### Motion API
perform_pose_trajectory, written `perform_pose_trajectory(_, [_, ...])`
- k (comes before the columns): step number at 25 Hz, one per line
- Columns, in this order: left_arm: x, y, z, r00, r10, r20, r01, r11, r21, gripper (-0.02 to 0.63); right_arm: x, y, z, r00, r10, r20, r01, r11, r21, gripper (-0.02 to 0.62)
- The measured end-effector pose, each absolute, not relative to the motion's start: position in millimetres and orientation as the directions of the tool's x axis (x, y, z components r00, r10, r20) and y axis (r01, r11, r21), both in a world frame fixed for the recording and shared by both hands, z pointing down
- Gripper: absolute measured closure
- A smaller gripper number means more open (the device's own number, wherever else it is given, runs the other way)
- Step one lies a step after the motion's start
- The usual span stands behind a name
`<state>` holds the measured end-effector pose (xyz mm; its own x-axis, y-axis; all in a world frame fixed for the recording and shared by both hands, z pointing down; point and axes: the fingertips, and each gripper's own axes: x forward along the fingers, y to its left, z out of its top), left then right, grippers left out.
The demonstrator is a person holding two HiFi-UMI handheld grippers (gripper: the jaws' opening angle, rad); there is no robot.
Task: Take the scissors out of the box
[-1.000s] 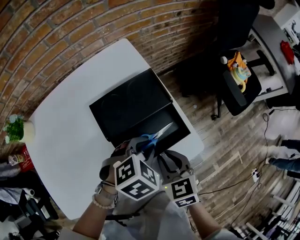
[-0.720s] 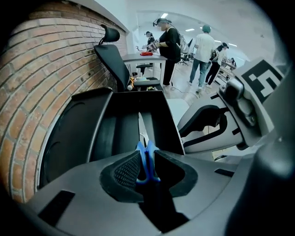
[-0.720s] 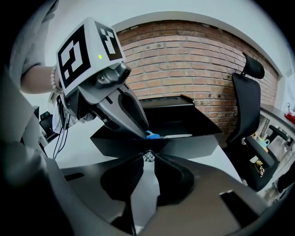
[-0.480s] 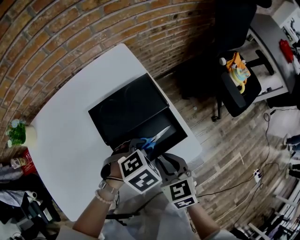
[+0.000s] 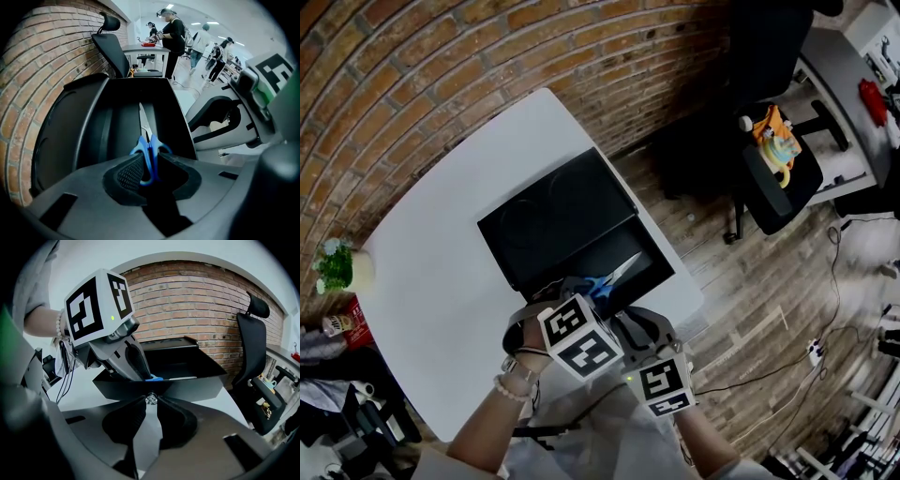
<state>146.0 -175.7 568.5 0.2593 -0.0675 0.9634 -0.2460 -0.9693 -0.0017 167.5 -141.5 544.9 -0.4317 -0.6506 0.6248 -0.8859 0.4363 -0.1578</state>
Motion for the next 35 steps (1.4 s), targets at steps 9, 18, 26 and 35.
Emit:
perform_pose_trajectory(9, [147,-174,562,0.312,-0.061,0.948,-0.256,-0.966,0.022,0.506,165,-141,545,-0.429,-0.656,0.621,-0.889,0.428,-0.162,0.5])
perform_pose_trajectory(18, [146,-171,537,0.424,-0.107,0.899,-0.306,-0.952,0.031,0.508,165,-140,533,-0.42,-0.666,0.617,-0.895,0.417,-0.159,0.5])
perform_pose_trajectory(26, [134,-172,499,0.55,-0.195,0.812,-0.354,-0.935,0.015,0.508,169,-138,504,-0.368,-0.718,0.591,-0.916,0.388,-0.099,0.502])
perform_pose_trajectory(35, [92,-170,433,0.671,-0.357,0.649,-0.443,-0.896,-0.035,0.508,142,-137,454,-0.335,-0.778,0.531,-0.929,0.368,-0.048,0.538])
